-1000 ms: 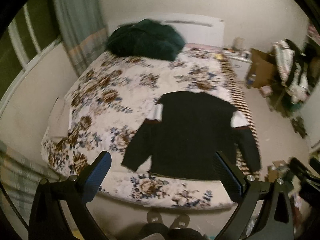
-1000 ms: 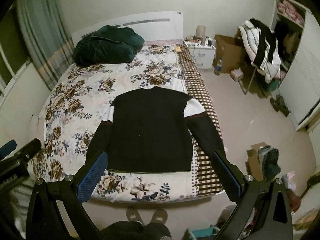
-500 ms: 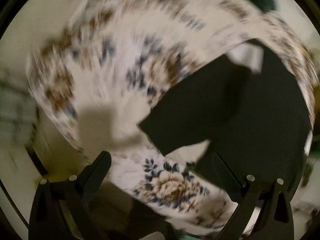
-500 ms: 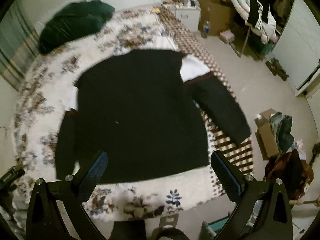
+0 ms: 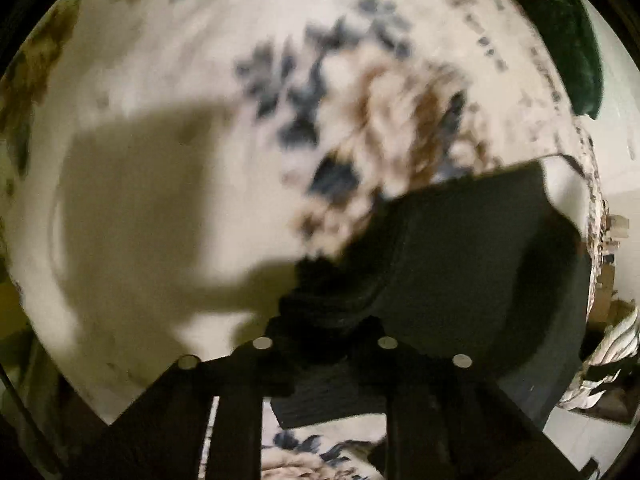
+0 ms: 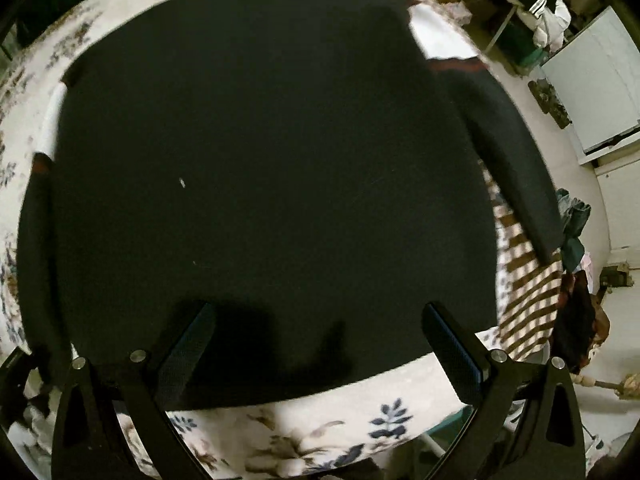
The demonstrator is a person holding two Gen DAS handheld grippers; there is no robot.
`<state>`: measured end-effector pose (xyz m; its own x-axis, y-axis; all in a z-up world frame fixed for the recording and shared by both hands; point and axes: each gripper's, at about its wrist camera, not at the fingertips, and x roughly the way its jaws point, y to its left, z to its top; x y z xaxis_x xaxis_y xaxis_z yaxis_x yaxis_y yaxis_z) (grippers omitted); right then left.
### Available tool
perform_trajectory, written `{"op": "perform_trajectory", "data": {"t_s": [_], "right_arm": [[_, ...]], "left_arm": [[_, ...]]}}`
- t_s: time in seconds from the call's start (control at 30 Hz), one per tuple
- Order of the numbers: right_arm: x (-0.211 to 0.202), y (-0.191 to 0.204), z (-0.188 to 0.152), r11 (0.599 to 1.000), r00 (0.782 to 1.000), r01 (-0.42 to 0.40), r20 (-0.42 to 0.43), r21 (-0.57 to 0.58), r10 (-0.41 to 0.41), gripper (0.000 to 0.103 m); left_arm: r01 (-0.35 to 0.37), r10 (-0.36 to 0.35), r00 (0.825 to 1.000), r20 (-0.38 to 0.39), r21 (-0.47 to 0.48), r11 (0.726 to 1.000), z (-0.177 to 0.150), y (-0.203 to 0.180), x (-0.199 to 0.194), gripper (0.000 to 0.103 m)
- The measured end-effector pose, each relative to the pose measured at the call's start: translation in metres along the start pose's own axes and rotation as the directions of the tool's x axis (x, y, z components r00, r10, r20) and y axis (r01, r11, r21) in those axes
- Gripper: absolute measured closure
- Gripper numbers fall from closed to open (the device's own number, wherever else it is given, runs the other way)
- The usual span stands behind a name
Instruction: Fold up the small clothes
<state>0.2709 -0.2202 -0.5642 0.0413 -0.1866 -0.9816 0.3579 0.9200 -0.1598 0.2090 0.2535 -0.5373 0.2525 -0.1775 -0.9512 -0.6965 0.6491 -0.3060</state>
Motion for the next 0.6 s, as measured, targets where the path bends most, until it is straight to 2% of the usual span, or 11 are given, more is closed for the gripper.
{"op": "perform_trajectory", "data": {"t_s": [0.1, 0.17, 0.27, 0.37, 0.43, 0.5, 0.57, 0.6], "right_arm": [[0.008, 0.011, 0.001, 1.0, 1.0, 0.006, -0.006, -0.019, -0.007, 0.0], [0.003, 0.011, -0.002, 0.999, 1.0, 0.013, 0.0, -0.034, -0.013, 0.0], [0.0, 0.016, 0.002, 0.999, 1.0, 0.011, 0.009, -0.045, -0.011, 0.0], [0.006, 0.017, 0.005, 0.999, 1.0, 0.003, 0.006, -0.04, -0.003, 0.0], [0.007, 0.019, 0.008, 0.999, 1.0, 0.003, 0.006, -0.032, -0.003, 0.0], [0.008, 0.02, 0.009, 1.0, 1.0, 0.0, 0.009, -0.02, 0.0, 0.0], [0.007, 0.018, 0.009, 1.0, 1.0, -0.006, 0.01, -0.011, 0.006, 0.0], [0.006, 0.016, 0.009, 1.0, 1.0, -0.013, 0.012, -0.006, 0.013, 0.0]], "left_arm": [[0.012, -0.017, 0.995, 0.101, 0.054, 0.998, 0.016, -0.009, -0.048, 0.092], [0.014, -0.029, 0.985, 0.172, 0.091, 0.996, 0.037, -0.008, -0.078, 0.092], [-0.039, 0.003, 0.966, 0.259, 0.137, 0.99, 0.079, 0.009, -0.088, 0.092], [-0.096, 0.043, 0.954, 0.296, 0.166, 0.981, 0.125, 0.018, -0.074, 0.091], [-0.117, 0.059, 0.96, 0.274, 0.202, 0.972, 0.152, 0.018, -0.053, 0.089], [-0.126, 0.081, 0.973, 0.218, 0.206, 0.97, 0.176, 0.019, -0.031, 0.085], [-0.131, 0.105, 0.983, 0.153, 0.171, 0.977, 0.189, 0.023, -0.017, 0.082], [-0.118, 0.094, 0.984, 0.152, 0.156, 0.981, 0.187, 0.023, -0.019, 0.081]]}}
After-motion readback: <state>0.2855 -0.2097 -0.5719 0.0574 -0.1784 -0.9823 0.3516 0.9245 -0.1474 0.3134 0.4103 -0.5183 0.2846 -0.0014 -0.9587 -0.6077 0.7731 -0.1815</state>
